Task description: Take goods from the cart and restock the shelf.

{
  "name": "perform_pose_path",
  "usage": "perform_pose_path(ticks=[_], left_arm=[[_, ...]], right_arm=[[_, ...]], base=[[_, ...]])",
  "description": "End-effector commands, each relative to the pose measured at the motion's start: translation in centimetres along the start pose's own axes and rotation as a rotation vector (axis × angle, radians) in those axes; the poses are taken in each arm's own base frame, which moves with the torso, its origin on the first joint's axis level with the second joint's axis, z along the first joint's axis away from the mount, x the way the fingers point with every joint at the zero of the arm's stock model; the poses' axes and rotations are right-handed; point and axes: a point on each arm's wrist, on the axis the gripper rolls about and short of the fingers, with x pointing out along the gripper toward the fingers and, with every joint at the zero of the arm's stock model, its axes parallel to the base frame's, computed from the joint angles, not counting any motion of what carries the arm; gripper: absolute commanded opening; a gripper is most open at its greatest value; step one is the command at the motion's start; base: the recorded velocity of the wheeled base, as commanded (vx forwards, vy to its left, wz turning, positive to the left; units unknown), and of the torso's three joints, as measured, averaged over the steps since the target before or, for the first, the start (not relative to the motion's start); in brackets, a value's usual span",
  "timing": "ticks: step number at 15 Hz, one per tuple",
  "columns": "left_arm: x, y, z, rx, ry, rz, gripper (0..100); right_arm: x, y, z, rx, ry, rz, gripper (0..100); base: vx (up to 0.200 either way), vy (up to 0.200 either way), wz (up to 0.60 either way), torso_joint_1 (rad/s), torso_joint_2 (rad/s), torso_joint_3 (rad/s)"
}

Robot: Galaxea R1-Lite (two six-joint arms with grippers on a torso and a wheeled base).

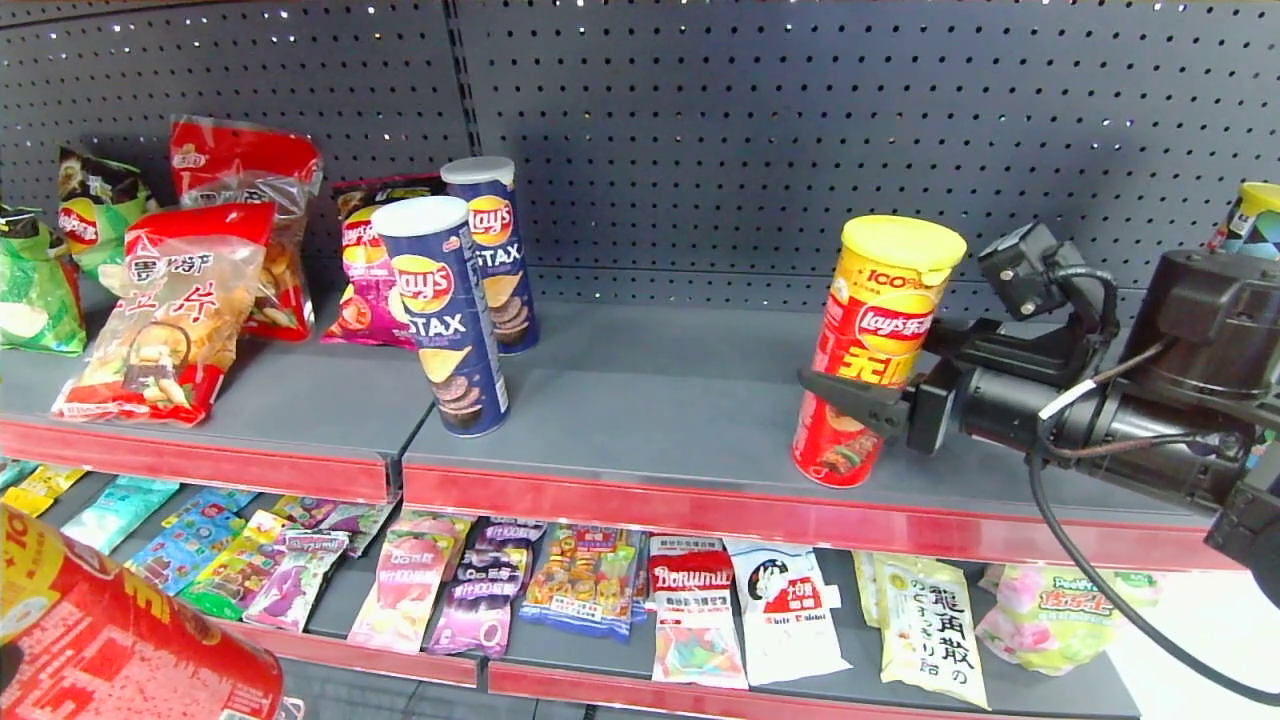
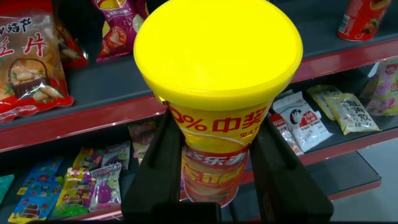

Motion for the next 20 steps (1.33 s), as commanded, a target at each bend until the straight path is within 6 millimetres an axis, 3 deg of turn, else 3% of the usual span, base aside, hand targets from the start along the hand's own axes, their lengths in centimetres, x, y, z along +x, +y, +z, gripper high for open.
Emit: perform_pose_path(ticks=[1,7,10,13,17,20], left_arm=[[0.0,0.0,0.0,0.001,0.000,0.000,0],[0.1,0.0,0.0,-0.001,0.003,-0.008,0],[0.5,0.2,0.1,-0.003,0.016,-0.010,0],[0.6,0.2,0.0,0.055,0.024,-0.010,0],[0.4,0.1,0.0,0.056,0.018,-0.015,0],[0.5,0.1,0.0,0.050,0.021,-0.024,0]], right_arm=[[-1.2,0.3,0.4,-0.005,-0.016,-0.023,100],[-8.5,2.5,-0.9,-0.005,-0.018,-0.061,100],[-13.2,2.3,-1.3,-0.021,-0.057,-0.276,100],[-18.5,3.8,-3.7,-0.016,-0.042,-0.461,100],[-25.3,9.5,-5.9,0.017,0.026,-0.558,100],[-27.8,12.3,-7.7,0.040,0.071,-0.549,100]], base=[[0.000,0.000,0.00,0.000,0.00,0.000],[0.000,0.000,0.00,0.000,0.00,0.000],[0.000,0.000,0.00,0.000,0.00,0.000],[0.000,0.000,0.00,0.000,0.00,0.000],[0.000,0.000,0.00,0.000,0.00,0.000],[0.000,0.000,0.00,0.000,0.00,0.000]])
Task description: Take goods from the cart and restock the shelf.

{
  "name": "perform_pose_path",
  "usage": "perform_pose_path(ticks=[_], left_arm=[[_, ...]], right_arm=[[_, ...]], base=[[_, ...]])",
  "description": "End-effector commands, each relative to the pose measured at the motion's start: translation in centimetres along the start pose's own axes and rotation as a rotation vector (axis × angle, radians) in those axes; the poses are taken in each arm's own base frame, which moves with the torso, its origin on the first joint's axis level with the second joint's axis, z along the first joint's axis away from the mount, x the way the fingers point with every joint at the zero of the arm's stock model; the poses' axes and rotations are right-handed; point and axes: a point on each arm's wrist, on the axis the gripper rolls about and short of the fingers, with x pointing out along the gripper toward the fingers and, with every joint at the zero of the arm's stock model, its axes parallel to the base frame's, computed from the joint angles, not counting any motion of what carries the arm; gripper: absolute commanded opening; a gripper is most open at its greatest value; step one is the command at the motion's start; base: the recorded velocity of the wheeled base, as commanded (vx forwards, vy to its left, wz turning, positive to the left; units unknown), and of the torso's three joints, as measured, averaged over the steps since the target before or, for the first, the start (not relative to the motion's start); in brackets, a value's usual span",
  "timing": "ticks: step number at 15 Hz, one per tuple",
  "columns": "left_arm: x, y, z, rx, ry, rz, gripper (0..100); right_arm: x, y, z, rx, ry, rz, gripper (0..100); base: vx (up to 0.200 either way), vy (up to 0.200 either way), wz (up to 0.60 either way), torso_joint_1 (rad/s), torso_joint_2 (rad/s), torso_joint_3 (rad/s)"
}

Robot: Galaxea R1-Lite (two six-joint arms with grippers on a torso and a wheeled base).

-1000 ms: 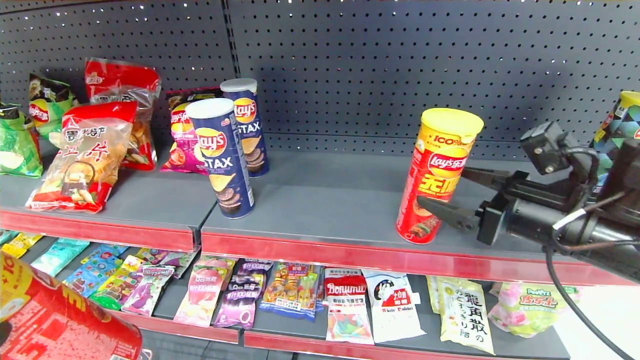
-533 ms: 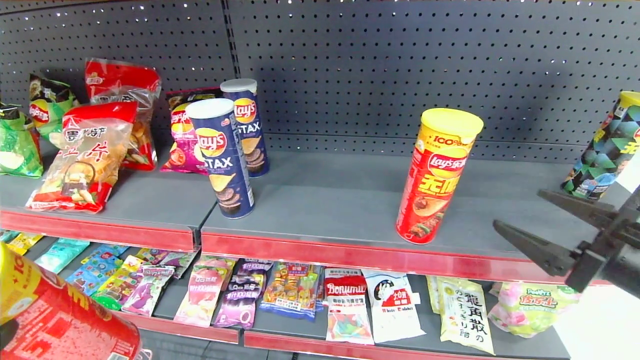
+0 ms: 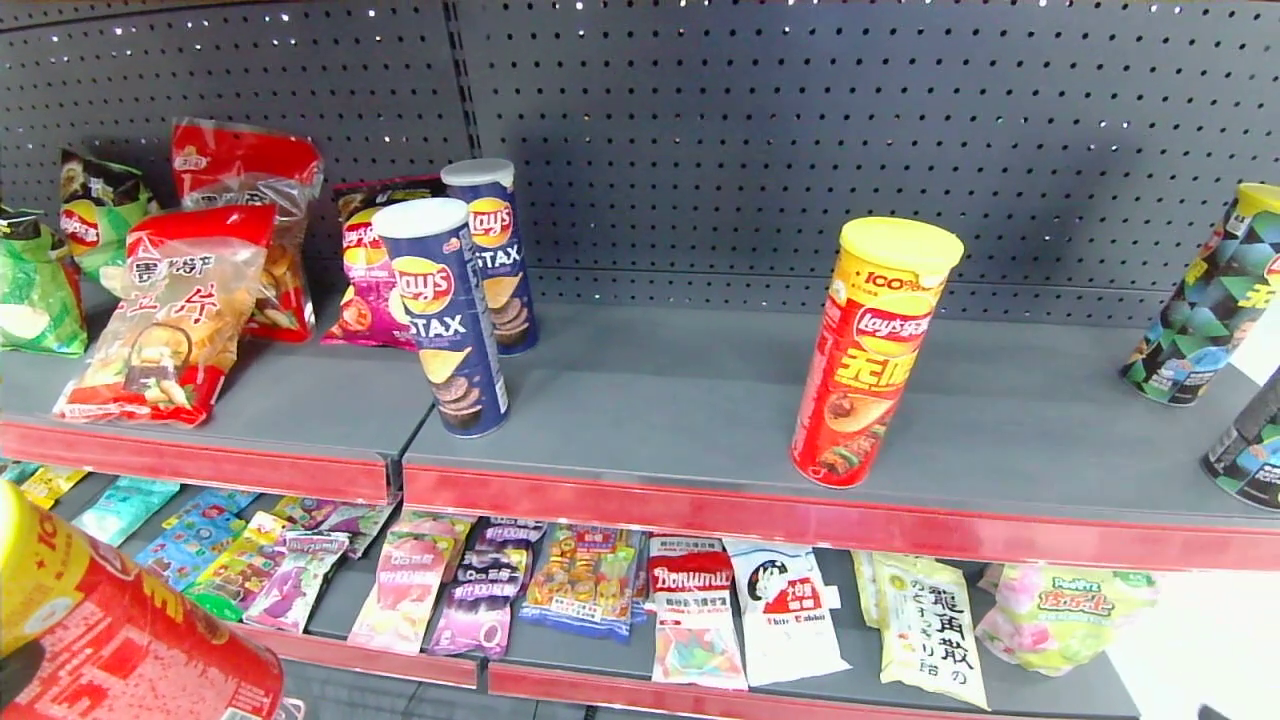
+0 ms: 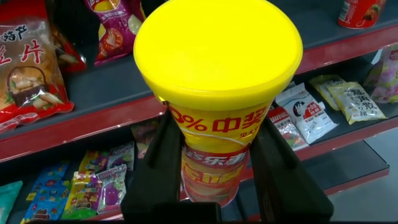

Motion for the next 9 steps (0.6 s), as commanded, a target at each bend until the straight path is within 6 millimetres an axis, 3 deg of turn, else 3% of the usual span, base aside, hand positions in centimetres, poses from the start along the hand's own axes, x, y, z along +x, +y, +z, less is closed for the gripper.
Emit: perform_pose_path(ticks=[1,4,6,9], left_arm=[[0.0,0.0,-0.2,-0.002,0.003,-0.001,0],[-0.4,-0.3,-0.7,-0.020,-0.005,0.000,0],[-0.4,-0.3,-0.6,-0.035,-0.009,0.003,0],[-0.5,-0.3,-0.5,-0.047,-0.020,-0.017,0]], right_arm=[[-4.4,1.3,-2.3,-0.035,-0.168,-0.051,100],[-2.9,1.2,-4.2,-0.026,-0.118,-0.081,100],[-1.1,0.8,-5.7,-0.032,-0.237,-0.148,100],[-1.2,0.8,-5.7,0.026,-0.221,-0.160,100]], base=[[0.000,0.000,0.00,0.000,0.00,0.000],[0.000,0.000,0.00,0.000,0.00,0.000],[0.000,0.000,0.00,0.000,0.00,0.000],[0.000,0.000,0.00,0.000,0.00,0.000]])
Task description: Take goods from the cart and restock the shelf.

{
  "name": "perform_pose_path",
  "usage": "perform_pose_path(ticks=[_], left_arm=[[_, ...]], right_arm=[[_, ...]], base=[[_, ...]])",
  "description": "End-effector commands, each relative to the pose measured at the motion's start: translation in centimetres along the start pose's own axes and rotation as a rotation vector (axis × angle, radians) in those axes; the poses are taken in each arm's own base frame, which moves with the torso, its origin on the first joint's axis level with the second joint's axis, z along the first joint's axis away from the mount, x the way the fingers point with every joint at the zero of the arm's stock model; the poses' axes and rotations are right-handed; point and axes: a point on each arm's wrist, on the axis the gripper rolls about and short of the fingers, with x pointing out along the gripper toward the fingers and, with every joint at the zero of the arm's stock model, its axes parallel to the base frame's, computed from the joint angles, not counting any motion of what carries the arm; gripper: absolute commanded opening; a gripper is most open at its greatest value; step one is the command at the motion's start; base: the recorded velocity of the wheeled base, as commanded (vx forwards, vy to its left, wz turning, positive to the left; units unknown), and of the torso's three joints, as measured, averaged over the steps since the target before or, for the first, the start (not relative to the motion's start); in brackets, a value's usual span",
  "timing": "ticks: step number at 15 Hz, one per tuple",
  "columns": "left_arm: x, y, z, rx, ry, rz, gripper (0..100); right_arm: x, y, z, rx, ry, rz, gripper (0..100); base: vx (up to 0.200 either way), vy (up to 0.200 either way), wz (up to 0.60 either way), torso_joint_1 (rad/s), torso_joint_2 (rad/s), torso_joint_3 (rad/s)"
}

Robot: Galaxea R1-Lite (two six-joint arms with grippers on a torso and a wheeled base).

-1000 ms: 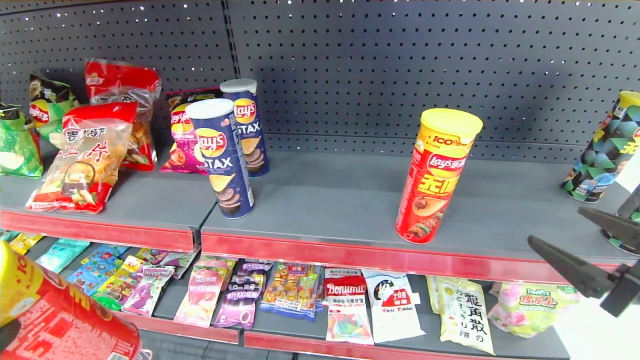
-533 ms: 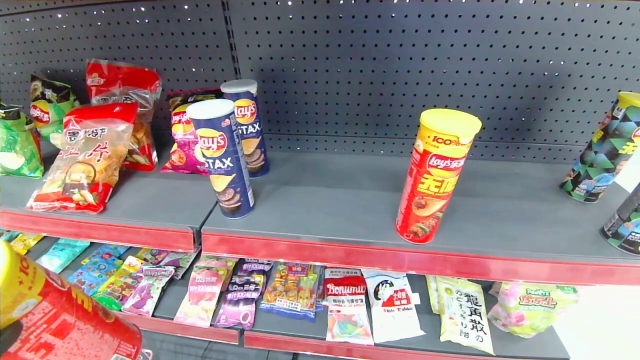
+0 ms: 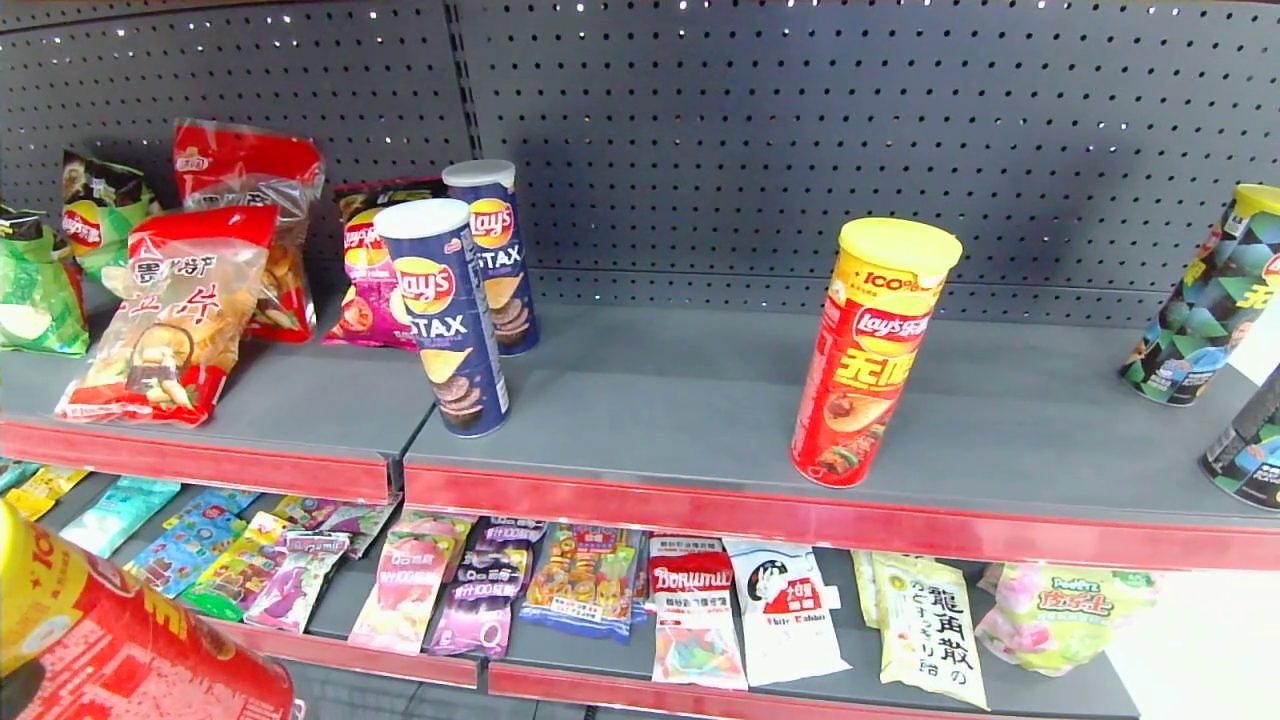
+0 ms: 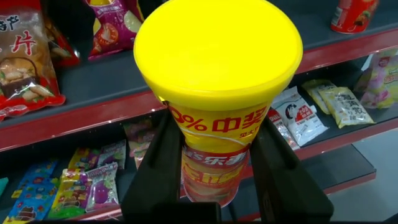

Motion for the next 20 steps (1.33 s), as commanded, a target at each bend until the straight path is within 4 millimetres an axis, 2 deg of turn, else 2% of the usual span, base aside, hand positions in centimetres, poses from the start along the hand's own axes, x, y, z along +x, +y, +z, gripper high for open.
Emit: perform_pose_path(ticks=[1,5,8,10,16,20], left_arm=[[-0.18,-0.11,0.33,-0.023,-0.021,-0.043,0],[-0.13,-0.10,0.45,-0.051,-0.020,-0.056,0],[0.03,-0.06,0.30,-0.054,-0.011,-0.060,0],[-0.04,-0.10,0.26,-0.053,-0.014,-0.060,0],[0.10,-0.07,0.20,-0.057,-0.005,-0.074,0],[0.26,0.01,0.72,-0.056,-0.011,-0.100,0]], right_arm=[[0.09,0.04,-0.92,0.024,0.037,-0.002,100],[0.10,0.01,-0.97,-0.006,0.035,-0.010,100],[-0.23,-0.02,-1.65,0.102,0.038,0.000,100],[-0.33,-0.02,-1.66,0.043,0.023,-0.007,100],[-0.34,-0.05,-1.73,0.085,0.025,-0.022,100],[-0.34,-0.04,-1.71,0.087,0.024,-0.020,100]], base=[[0.000,0.000,0.00,0.000,0.00,0.000],[0.000,0.000,0.00,0.000,0.00,0.000],[0.000,0.000,0.00,0.000,0.00,0.000],[0.000,0.000,0.00,0.000,0.00,0.000],[0.000,0.000,0.00,0.000,0.00,0.000],[0.000,0.000,-0.60,0.000,0.00,0.001]])
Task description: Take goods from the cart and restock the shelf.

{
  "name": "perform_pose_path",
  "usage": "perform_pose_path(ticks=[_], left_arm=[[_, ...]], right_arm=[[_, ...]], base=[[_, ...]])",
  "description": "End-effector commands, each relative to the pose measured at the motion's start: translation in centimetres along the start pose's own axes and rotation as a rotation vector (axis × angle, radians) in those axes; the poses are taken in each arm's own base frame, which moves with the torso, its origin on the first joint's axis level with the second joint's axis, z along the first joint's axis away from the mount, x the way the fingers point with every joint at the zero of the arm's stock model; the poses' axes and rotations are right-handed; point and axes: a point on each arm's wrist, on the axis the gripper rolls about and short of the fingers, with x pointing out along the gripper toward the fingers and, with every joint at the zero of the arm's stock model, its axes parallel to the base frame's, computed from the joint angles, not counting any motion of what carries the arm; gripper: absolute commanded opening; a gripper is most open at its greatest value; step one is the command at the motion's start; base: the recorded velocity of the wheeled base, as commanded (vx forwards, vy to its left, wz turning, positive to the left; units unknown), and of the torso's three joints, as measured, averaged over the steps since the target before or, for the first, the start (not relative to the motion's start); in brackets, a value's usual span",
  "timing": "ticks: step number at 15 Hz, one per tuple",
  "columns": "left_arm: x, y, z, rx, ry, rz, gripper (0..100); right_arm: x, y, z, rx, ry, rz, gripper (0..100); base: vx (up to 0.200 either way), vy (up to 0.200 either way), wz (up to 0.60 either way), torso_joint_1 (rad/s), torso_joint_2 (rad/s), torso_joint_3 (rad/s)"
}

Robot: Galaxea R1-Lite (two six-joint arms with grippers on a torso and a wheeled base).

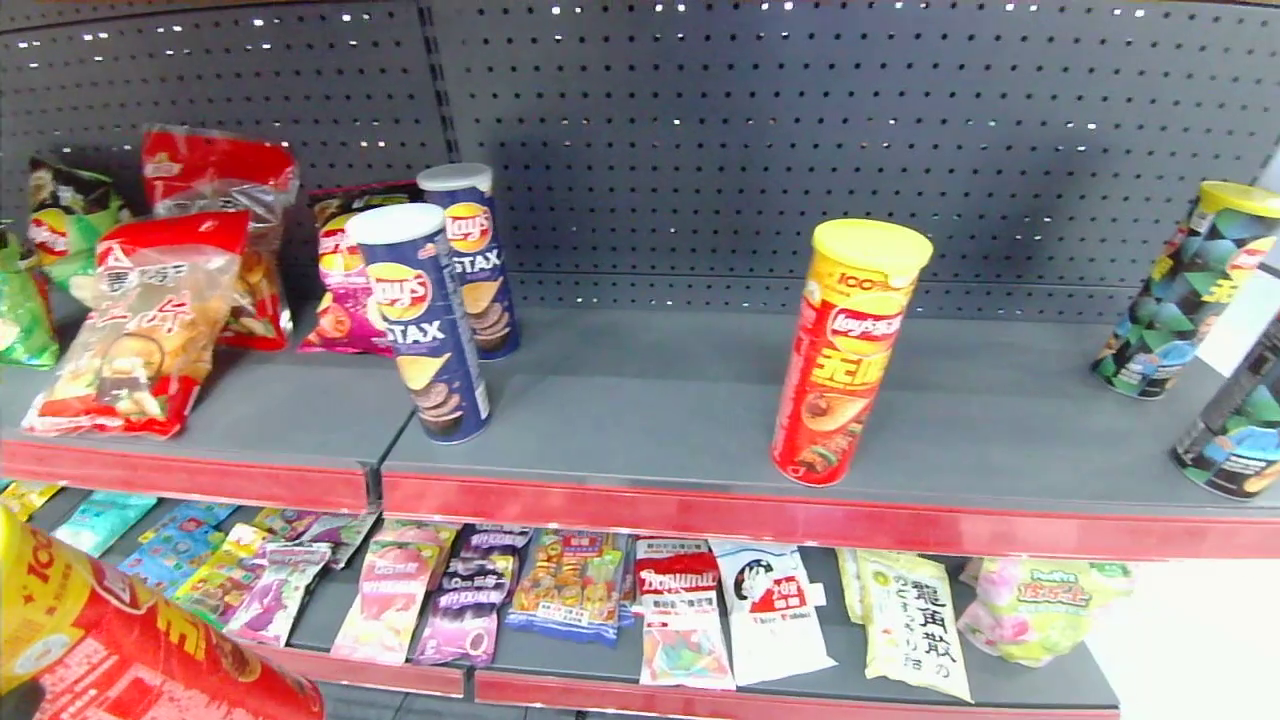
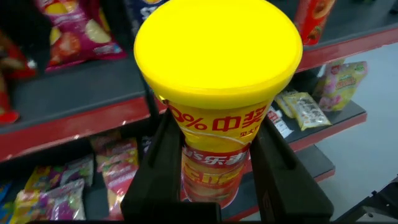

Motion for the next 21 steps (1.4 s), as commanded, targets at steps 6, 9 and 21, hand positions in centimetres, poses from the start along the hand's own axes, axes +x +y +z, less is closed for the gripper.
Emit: perform_pose_path(ticks=[6,9,21], left_arm=[[1.9,1.1,1.8,0.007,-0.013,-0.005,0],[3.5,2.0,2.6,0.001,-0.002,-0.008,0],[15.9,7.1,5.9,-0.030,0.078,-0.139,0]], right_arm=[[0.0,0.0,0.0,-0.001,0.002,0.001,100],[0.0,0.0,0.0,0.000,0.002,0.002,100],[0.0,0.0,0.0,0.002,0.002,0.002,100]], base=[[0.000,0.000,-0.50,0.008,0.00,0.001],[0.000,0.000,0.00,0.000,0.00,0.000],[0.000,0.000,0.00,0.000,0.00,0.000]])
